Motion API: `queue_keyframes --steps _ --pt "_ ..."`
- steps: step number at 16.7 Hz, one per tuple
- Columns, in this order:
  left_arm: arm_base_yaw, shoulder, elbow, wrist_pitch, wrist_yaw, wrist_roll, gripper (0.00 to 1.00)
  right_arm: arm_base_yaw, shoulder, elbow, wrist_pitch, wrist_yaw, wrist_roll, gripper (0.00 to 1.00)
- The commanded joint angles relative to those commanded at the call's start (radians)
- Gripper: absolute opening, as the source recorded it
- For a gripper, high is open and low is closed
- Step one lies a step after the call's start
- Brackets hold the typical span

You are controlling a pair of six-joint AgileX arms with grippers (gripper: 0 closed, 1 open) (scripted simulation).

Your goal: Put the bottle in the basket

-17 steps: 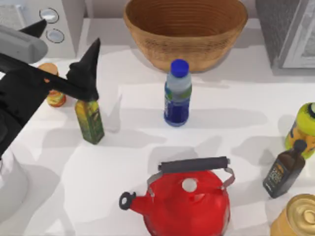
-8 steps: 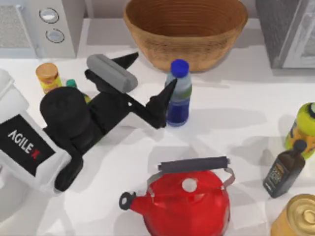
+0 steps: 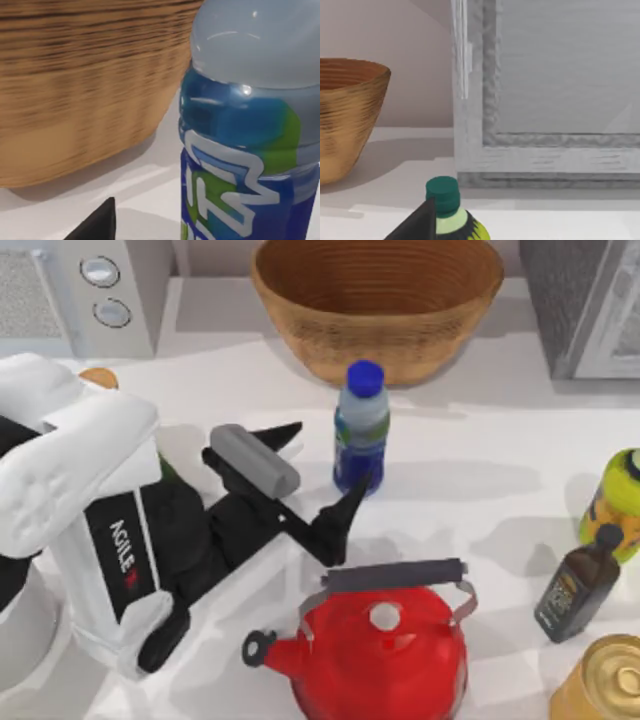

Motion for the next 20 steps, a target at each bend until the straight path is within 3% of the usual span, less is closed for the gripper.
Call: queue_keyframes --steps 6,13,18,20 --pt "0.001 0.002 0.016 -0.016 -0.002 0.000 1.00 0.000 0.000 0.000 0.000 0.000 0.000 1.00" --pt "-0.049 0.068 0.272 -0.198 -0.048 -0.001 1.00 0.000 0.000 0.000 0.000 0.000 0.000 1.00" --pt "-0.054 0.074 0.295 -0.220 -0.053 -0.001 1.00 0.000 0.000 0.000 0.000 0.000 0.000 1.00" --pt "-0.054 0.074 0.295 -0.220 -0.053 -0.001 0.85 0.000 0.000 0.000 0.000 0.000 0.000 1.00"
